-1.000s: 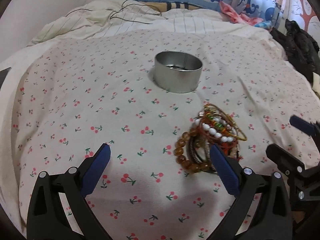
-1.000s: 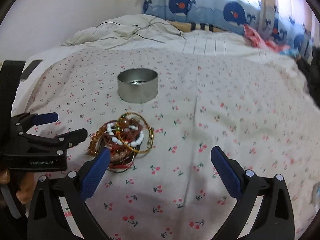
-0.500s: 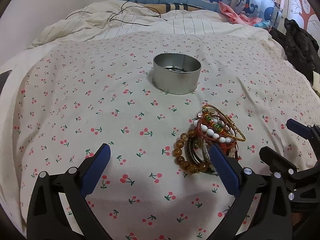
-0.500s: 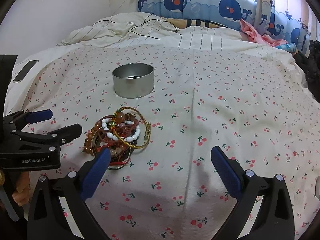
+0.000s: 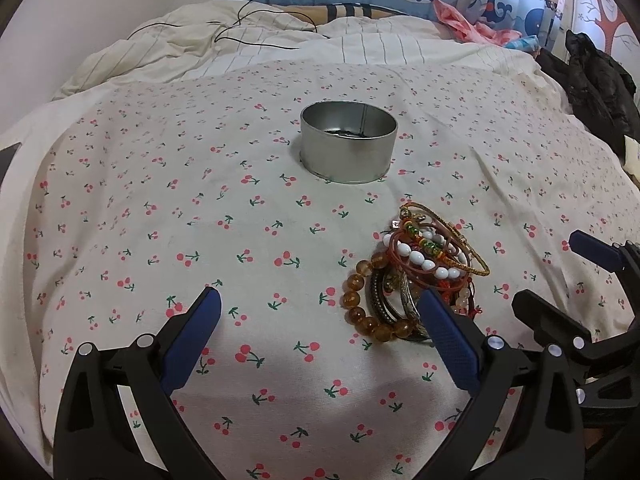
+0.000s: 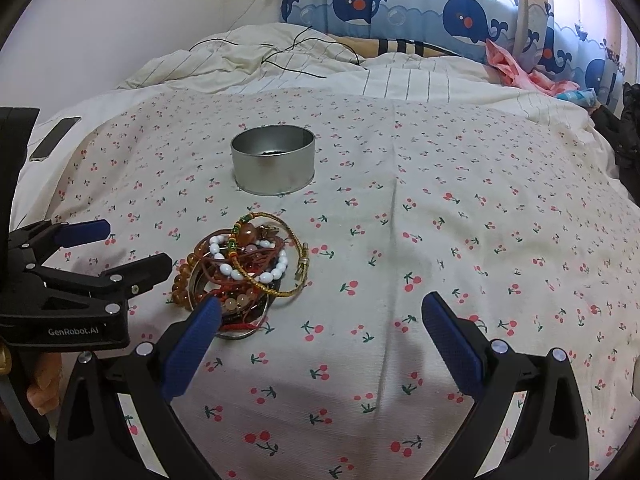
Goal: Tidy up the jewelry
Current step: 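Grasp the green-beaded gold cord bracelet with the right gripper and lift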
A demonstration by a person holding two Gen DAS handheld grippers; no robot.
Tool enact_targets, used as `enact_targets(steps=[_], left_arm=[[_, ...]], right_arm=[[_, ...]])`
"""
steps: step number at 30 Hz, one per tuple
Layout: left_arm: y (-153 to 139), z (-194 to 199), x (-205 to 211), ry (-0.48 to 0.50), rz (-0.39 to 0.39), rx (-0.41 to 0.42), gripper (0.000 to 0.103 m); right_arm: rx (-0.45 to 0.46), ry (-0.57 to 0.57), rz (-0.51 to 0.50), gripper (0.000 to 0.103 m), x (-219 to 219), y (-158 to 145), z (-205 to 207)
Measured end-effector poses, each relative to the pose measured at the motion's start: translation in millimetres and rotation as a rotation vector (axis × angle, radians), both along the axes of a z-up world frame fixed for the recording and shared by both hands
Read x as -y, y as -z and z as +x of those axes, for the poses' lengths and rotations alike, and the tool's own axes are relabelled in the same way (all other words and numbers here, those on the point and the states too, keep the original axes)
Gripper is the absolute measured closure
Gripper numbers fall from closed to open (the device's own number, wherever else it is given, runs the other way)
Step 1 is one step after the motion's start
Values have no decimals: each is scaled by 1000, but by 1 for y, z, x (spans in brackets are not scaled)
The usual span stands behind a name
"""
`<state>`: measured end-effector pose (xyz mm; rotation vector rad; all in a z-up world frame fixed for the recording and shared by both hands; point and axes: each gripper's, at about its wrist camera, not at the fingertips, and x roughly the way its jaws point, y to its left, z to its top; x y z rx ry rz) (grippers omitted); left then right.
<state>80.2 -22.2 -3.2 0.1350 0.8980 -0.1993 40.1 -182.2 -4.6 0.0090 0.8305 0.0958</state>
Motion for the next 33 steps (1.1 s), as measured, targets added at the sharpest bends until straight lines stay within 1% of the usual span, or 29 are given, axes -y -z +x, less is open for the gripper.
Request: enact_targets(steps=[6, 9, 14, 16, 18, 20, 21, 23, 25, 27, 30, 32, 33], left_arm=[[6, 3, 1, -1, 9, -15, 8], [6, 4, 0, 1, 5, -17, 8], [1, 23, -2, 30, -40, -72, 8], [-2, 30, 0, 46, -22, -68, 8], [-2, 35, -4, 28, -28, -70, 8], [2, 37, -10, 5, -52, -90, 8], [4, 38, -12, -7, -53, -99, 8], [6, 39, -16, -34, -46, -100, 8], [5, 39, -20, -49, -50, -93, 8], [3, 38, -24, -66, -59, -83, 8], [2, 40, -30, -85, -68, -87, 8], [3, 41, -33, -95, -84, -98, 8], [4, 41, -35, -100, -97, -104, 8]], right_arm=[[9, -12, -4, 7, -1, -2, 1], [28, -25, -9, 7, -2, -4, 3], [47, -109, -31, 7, -12, -10, 14], [60, -137, -49, 7, -16, -13, 17], [63, -156, -42, 9, -16, -14, 20], [50, -178, -25, 17, -16, -13, 26], [43, -185, -21, 23, -16, -12, 27], [25, -207, -28, 27, -20, -8, 30], [9, -234, -22, 33, -22, -4, 31], [-4, -256, -32, 37, -27, 0, 32], [-29, -282, -36, 52, -31, 7, 35], [-52, -290, -28, 58, -31, 13, 38], [-63, -289, -26, 63, -31, 15, 39]])
